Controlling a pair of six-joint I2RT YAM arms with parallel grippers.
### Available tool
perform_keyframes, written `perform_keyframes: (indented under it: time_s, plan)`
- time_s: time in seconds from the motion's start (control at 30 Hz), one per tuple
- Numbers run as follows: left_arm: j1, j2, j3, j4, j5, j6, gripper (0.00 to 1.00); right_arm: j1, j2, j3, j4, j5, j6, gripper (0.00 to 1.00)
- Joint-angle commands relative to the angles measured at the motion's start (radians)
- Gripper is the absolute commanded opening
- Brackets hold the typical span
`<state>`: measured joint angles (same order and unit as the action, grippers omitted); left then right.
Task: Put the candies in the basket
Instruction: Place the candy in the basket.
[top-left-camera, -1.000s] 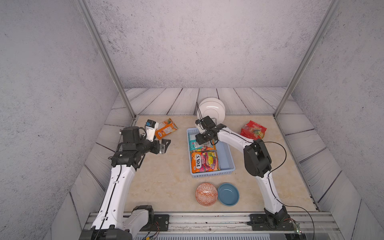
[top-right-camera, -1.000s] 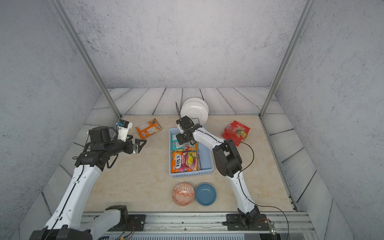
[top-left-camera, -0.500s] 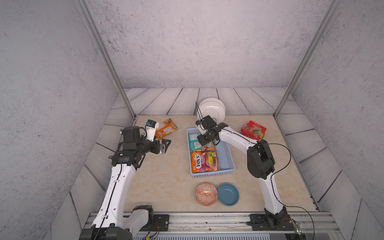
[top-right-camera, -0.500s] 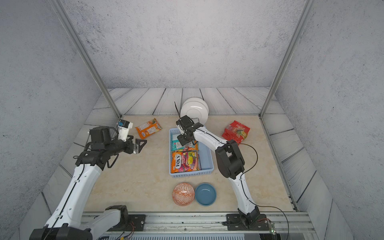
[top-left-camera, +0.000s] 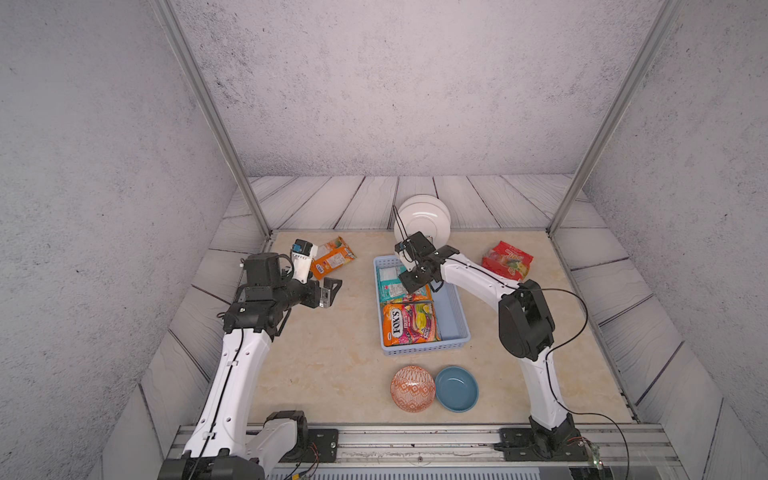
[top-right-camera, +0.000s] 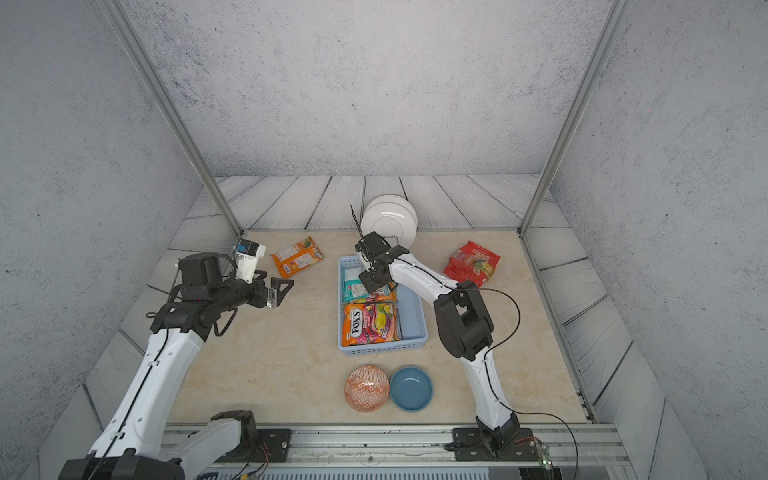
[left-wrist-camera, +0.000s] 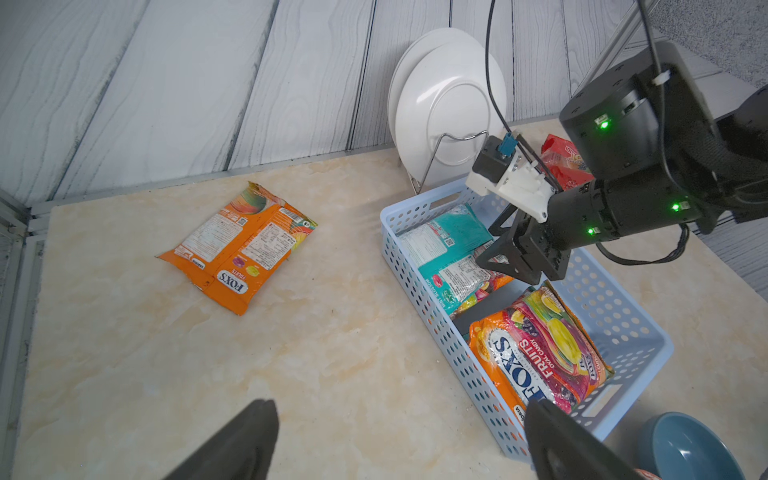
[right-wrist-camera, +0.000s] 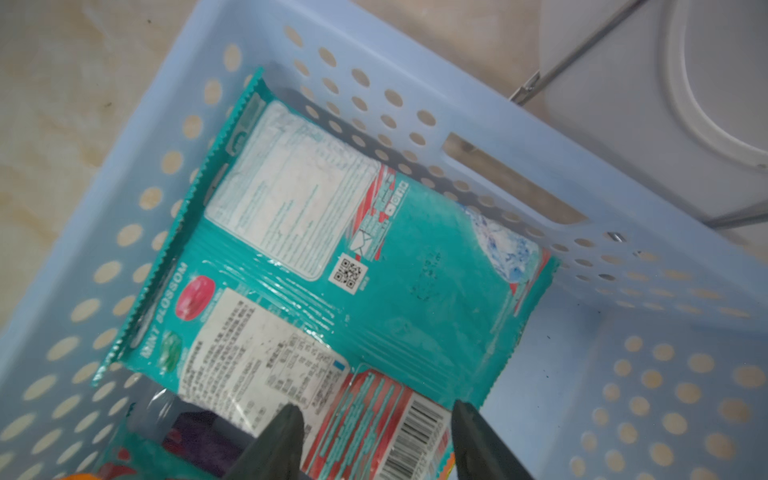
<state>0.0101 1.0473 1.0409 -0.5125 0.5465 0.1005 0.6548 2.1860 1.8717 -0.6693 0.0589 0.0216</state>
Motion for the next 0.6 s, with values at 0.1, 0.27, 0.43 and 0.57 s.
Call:
perform_keyframes:
  time_s: [0.1,0.27,0.43,0.57]
  plan:
    - [0.000,-0.024,0.011,0.014,0.008,0.003,0.99,-0.004,-0.011,0.026,-0.031,0.047,-0.023,0.61]
    - [0.000,-0.026,0.013,0.001,-0.008,0.011,0.99,-0.021,-0.083,0.071,-0.075,0.087,-0.035,0.62]
    - [0.001,-0.028,-0.001,0.015,0.006,0.010,0.99,-0.090,-0.187,0.026,-0.032,0.084,-0.006,0.63]
    - [0.000,-0.035,-0.001,0.016,0.000,0.010,0.99,-0.163,-0.253,-0.006,-0.027,0.082,0.045,0.66]
